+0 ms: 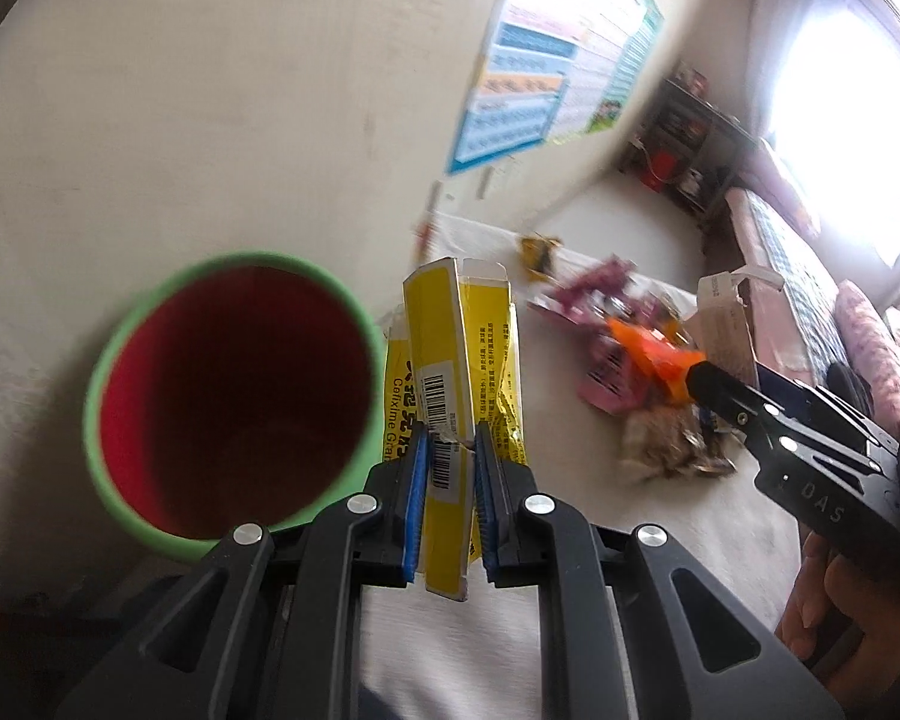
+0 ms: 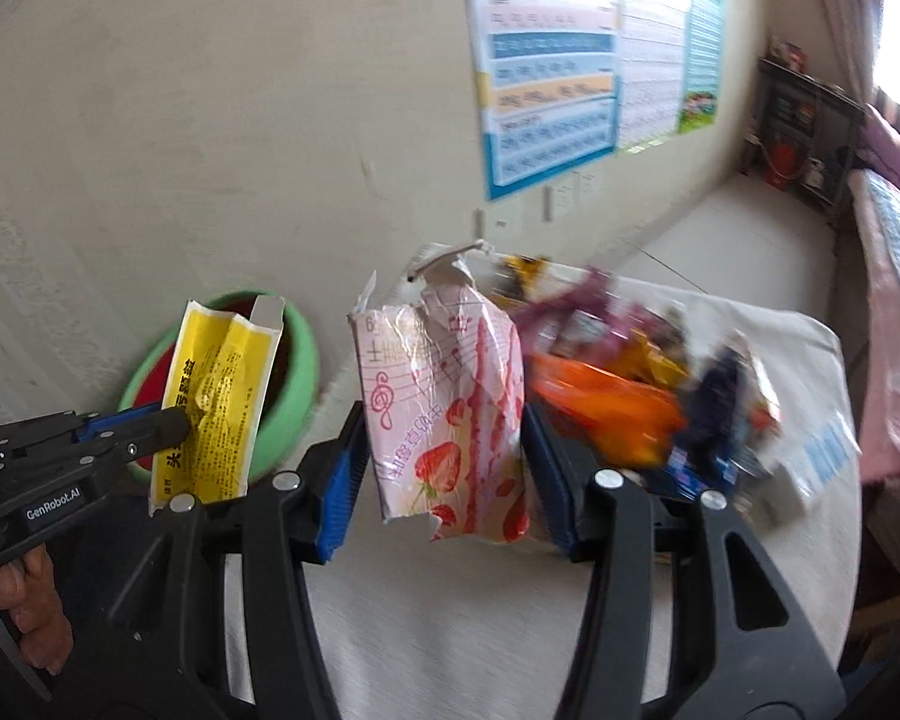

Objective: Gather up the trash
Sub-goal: 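Carry both items to the red bucket and open both tools to drop them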

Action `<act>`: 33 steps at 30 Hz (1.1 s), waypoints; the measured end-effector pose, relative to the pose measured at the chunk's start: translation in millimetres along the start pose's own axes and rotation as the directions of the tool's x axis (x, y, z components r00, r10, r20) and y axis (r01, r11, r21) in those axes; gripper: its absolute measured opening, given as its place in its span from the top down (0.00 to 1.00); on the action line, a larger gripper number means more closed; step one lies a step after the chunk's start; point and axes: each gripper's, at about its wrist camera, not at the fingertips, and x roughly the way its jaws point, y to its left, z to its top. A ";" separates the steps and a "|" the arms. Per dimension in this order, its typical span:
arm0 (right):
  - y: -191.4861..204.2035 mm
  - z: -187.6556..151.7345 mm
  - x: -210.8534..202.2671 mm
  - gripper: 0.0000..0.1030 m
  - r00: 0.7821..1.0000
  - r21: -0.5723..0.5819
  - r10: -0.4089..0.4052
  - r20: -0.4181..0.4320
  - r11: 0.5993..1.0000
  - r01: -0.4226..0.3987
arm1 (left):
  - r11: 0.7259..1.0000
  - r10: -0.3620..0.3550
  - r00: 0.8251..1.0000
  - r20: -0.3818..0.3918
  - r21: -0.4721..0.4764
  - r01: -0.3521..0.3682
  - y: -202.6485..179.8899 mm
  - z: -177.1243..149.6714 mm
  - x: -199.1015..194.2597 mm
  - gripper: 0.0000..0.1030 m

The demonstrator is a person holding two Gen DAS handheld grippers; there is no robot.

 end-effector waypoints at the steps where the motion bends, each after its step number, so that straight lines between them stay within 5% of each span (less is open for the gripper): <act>1: 8.6 3.8 3.9 0.52 1.000 -0.009 0.013 -0.002 1.000 -0.013 | 1.000 0.011 1.000 0.006 -0.009 -0.011 8.3 2.0 -2.6 0.88; 16: 103.4 34.9 48.4 0.52 0.988 -0.115 0.146 -0.041 0.982 -0.150 | 0.984 0.117 0.992 0.050 -0.144 -0.108 106.2 18.2 -27.9 0.88; 33: 157.9 46.5 103.1 0.48 0.972 -0.177 0.201 -0.122 0.959 -0.220 | 0.973 0.136 0.990 0.030 -0.190 -0.128 154.0 21.2 -24.4 0.86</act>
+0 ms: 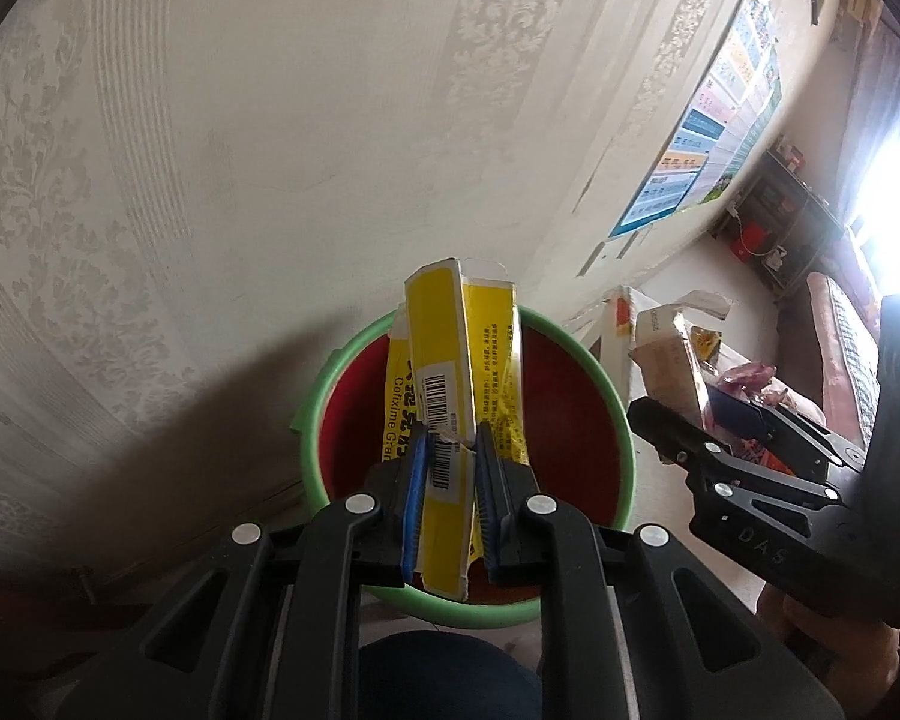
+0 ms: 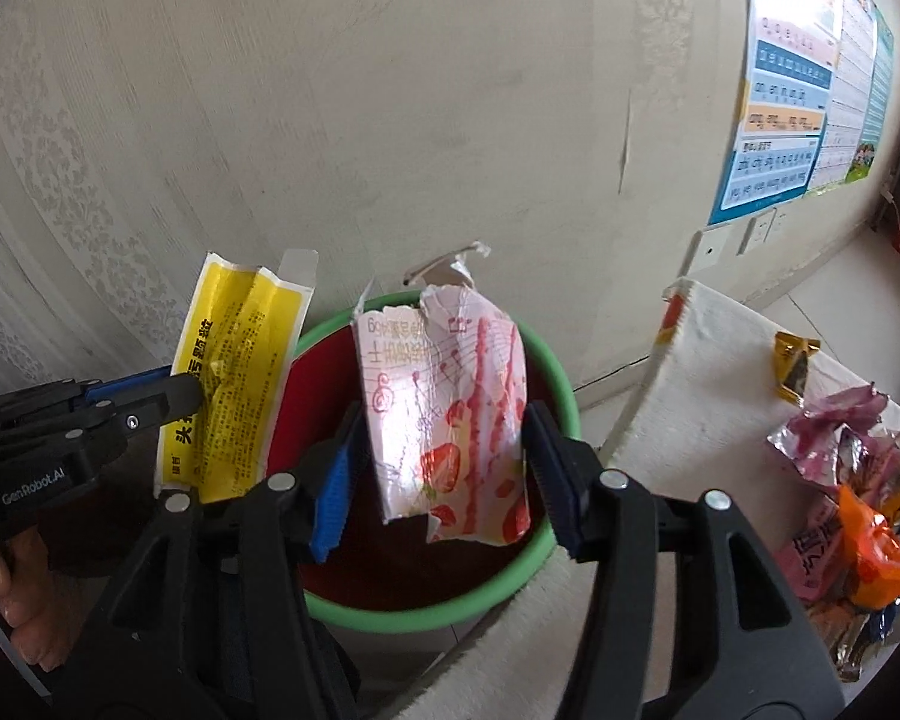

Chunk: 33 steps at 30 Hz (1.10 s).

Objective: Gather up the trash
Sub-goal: 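Carry both items to the red bucket and open both tools to drop them, then move both tools back over the trash pile on the table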

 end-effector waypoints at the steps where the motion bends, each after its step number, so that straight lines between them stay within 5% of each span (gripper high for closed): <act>1: 0.6 0.4 3.0 0.44 1.000 0.001 -0.001 -0.007 1.000 0.001 | 1.000 0.000 1.000 0.000 -0.006 0.000 1.0 0.1 1.0 0.86; 5: -0.6 0.2 11.0 0.24 1.000 0.009 -0.003 -0.026 1.000 0.003 | 0.999 0.012 1.000 0.021 -0.031 -0.011 7.2 0.2 0.5 0.46; 7: 0.1 -1.6 11.8 0.11 1.000 0.002 -0.006 -0.029 1.000 0.006 | 0.999 0.019 0.999 0.027 -0.046 -0.018 10.3 0.1 0.6 0.37; 12: -1.4 -6.2 9.2 0.05 0.999 -0.009 -0.032 -0.029 0.999 0.032 | 0.998 0.016 0.999 0.044 -0.069 -0.013 11.6 -1.2 0.8 0.12; 33: -41.4 -35.5 -50.9 0.05 0.995 0.063 -0.096 0.019 0.994 0.095 | 0.999 -0.028 0.999 0.044 0.029 0.027 -48.5 -12.9 -6.8 0.08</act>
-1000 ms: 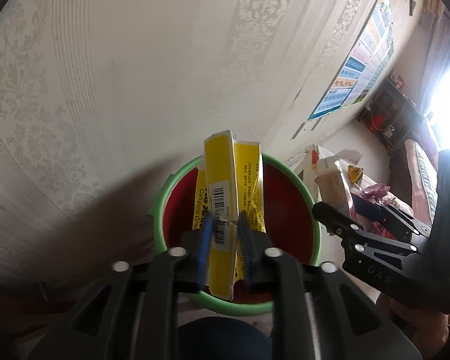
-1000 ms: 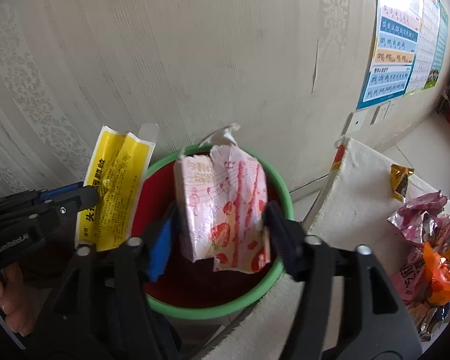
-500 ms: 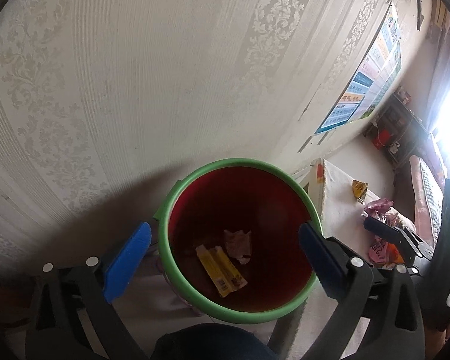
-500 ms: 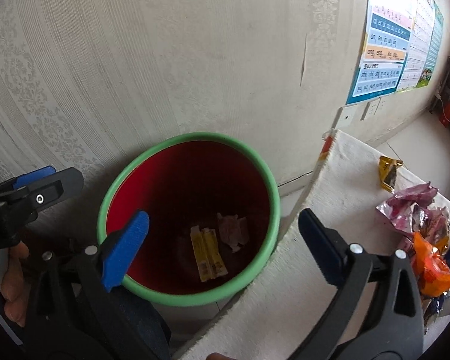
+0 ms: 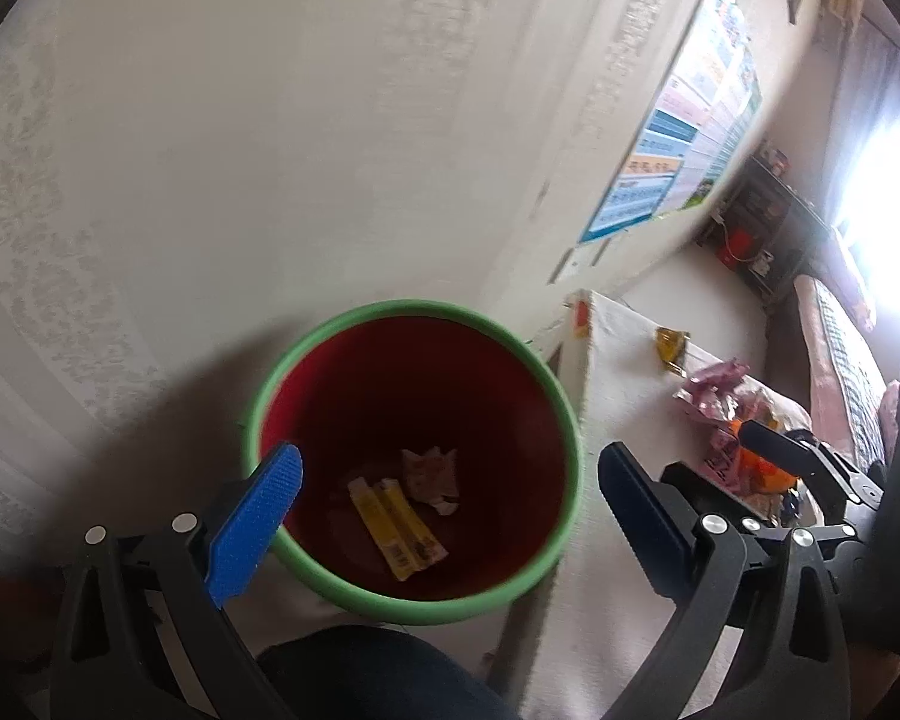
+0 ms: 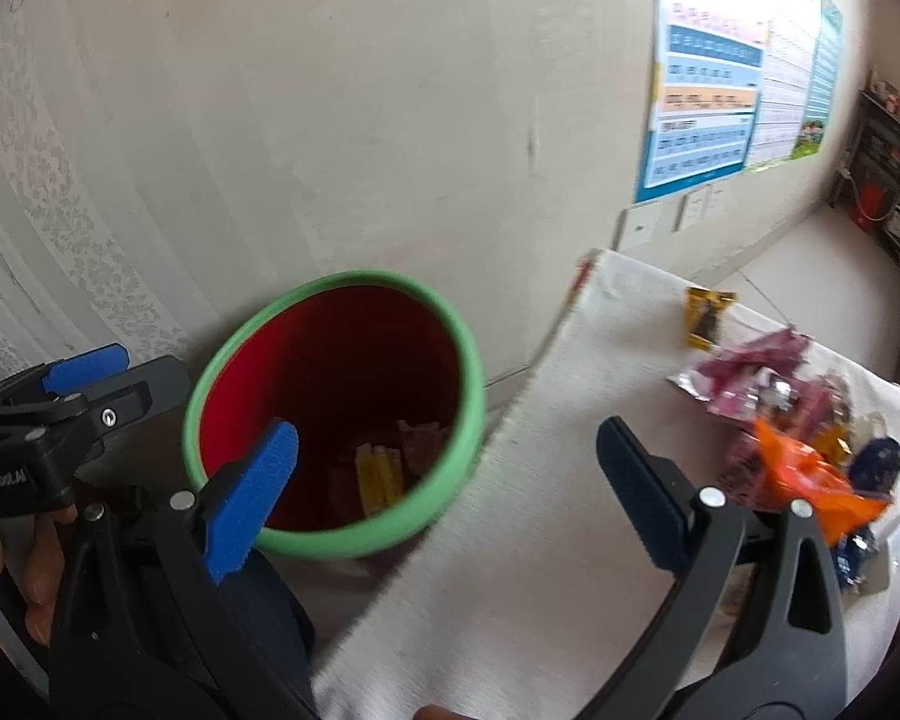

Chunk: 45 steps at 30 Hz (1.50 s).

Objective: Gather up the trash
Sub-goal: 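Move both tools back over the trash pile on the table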

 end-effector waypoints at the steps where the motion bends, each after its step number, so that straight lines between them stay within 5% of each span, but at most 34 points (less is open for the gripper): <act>1: -6.8 -2.8 -4.8 0.05 1.000 0.006 -0.012 0.004 1.000 0.012 | 1.000 -0.007 1.000 -0.004 0.007 0.007 -5.6 -1.2 0.9 0.08; 14: -104.2 -57.9 -63.5 0.05 0.987 0.158 -0.162 0.001 0.975 0.160 | 0.985 -0.096 0.994 -0.051 0.137 0.102 -94.7 -20.0 11.8 0.08; 27: -190.8 -103.4 -111.6 0.05 0.946 0.284 -0.322 -0.030 0.905 0.317 | 0.939 -0.197 0.975 -0.105 0.264 0.218 -193.7 -37.9 26.4 0.08; 45: -273.4 -132.7 -111.3 0.05 0.916 0.390 -0.388 -0.101 0.832 0.395 | 0.907 -0.257 0.935 -0.244 0.274 0.321 -251.8 -54.7 72.0 0.08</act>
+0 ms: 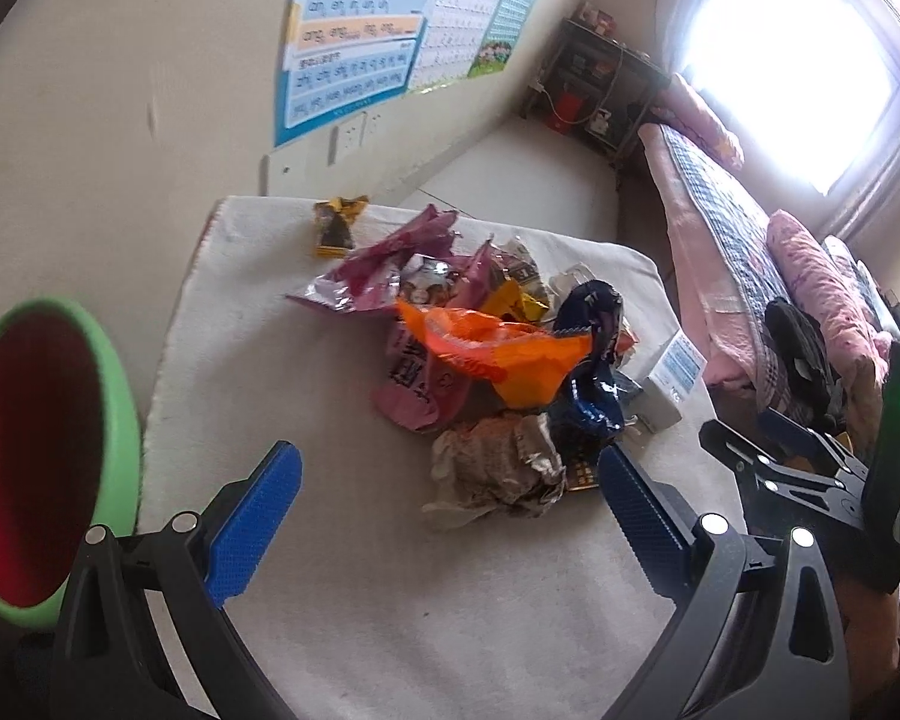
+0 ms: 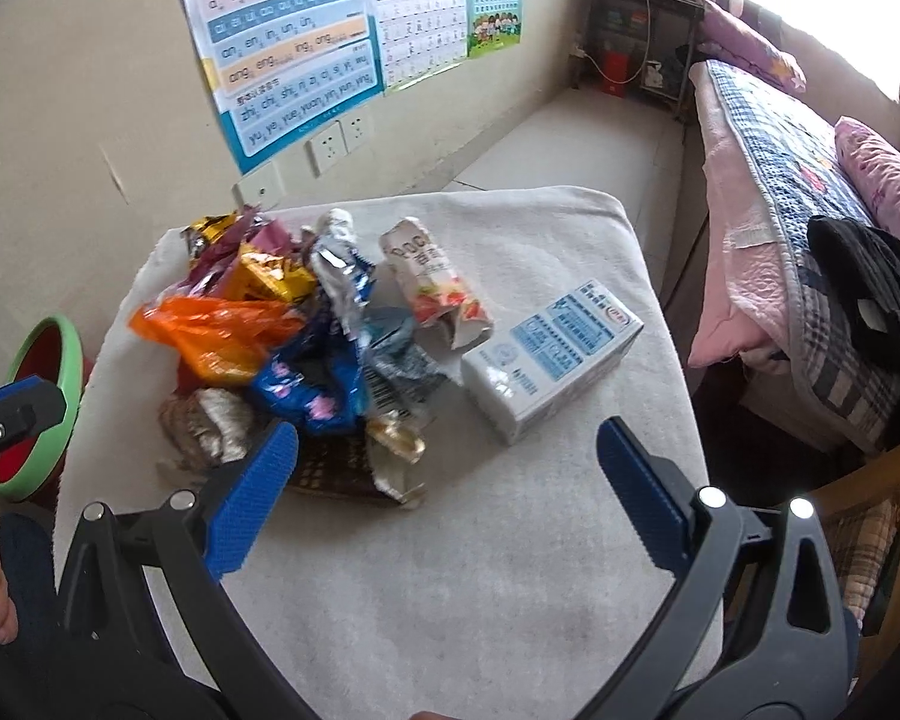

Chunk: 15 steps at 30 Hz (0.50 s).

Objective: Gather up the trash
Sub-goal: 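Move both tools back over the trash pile on the table, then grasp the orange wrapper with the left tool while the right tool grasps the white milk carton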

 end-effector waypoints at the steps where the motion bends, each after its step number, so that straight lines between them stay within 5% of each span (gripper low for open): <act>1: -3.4 2.2 3.9 0.05 1.000 0.007 -0.004 -0.003 1.000 0.004 | 1.000 -0.004 1.000 -0.005 0.007 0.004 -3.3 2.0 3.4 0.08; 15: -37.1 24.9 57.9 0.05 0.998 0.120 -0.012 -0.069 0.993 0.021 | 0.999 -0.027 0.996 -0.083 -0.033 0.024 -28.7 29.3 63.0 0.15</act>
